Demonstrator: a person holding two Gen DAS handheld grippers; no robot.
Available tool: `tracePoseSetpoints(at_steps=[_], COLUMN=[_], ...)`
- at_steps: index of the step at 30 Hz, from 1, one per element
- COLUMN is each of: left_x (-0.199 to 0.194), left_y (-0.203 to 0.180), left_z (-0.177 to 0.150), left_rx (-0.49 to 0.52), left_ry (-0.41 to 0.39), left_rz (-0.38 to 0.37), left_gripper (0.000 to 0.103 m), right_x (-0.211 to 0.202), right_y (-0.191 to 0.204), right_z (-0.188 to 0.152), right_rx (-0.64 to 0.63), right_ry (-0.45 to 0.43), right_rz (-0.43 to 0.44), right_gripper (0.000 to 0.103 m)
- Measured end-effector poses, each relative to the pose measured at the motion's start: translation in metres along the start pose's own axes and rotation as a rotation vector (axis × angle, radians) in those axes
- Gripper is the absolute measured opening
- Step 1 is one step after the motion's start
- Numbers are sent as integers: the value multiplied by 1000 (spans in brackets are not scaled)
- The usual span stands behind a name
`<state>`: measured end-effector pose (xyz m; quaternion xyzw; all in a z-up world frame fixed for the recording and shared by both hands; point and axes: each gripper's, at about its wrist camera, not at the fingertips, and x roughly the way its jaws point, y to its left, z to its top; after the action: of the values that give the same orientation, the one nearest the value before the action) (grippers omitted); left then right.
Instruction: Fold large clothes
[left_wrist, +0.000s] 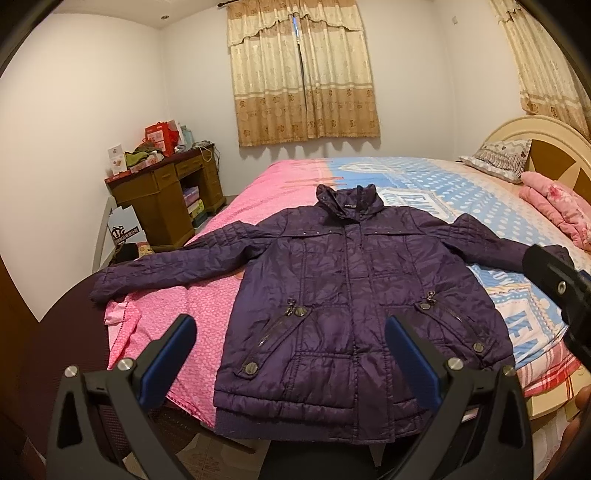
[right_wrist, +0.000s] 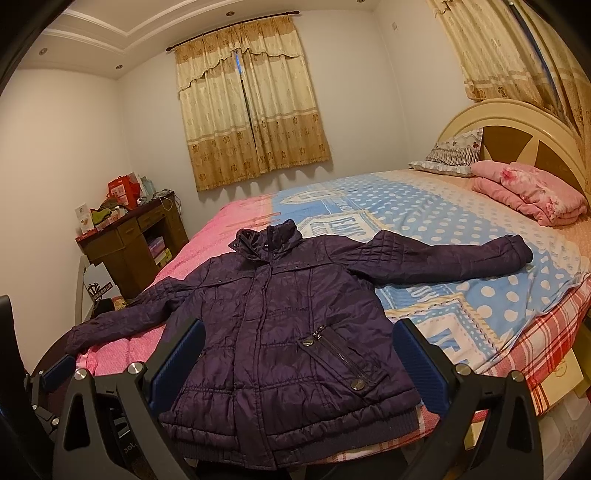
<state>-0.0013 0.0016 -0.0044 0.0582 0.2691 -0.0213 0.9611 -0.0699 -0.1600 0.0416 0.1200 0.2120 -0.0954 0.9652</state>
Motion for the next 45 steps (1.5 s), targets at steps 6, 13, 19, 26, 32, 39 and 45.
tracePoseSetpoints(at_steps=[6, 13, 19, 26, 32, 39, 45], left_x=[-1, 0, 2, 3, 3, 4, 5], left_y=[1, 1, 1, 3, 4, 4, 5], left_z=[1, 0, 1, 1, 0, -1, -3], left_rx=[-6, -7, -6, -6, -6, -8, -8], left_ry=[2, 8, 14, 13, 13, 16, 16], left_rz=[-8, -5, 0, 6, 6, 8, 8], left_gripper=[103, 103, 103, 103, 103, 103, 103], right_x=[1, 1, 2, 3, 3, 4, 4], right_y=[0, 0, 0, 1, 2, 4, 4], right_z=[0, -1, -2, -4, -5, -6, -6], right_rx=[-1, -2, -1, 0, 1, 1, 2], right_ry=[1, 0, 5, 11, 13, 25, 27], right_rz=[-2, -1, 0, 1, 2, 9, 10], right_gripper=[102, 102, 102, 102, 102, 102, 102])
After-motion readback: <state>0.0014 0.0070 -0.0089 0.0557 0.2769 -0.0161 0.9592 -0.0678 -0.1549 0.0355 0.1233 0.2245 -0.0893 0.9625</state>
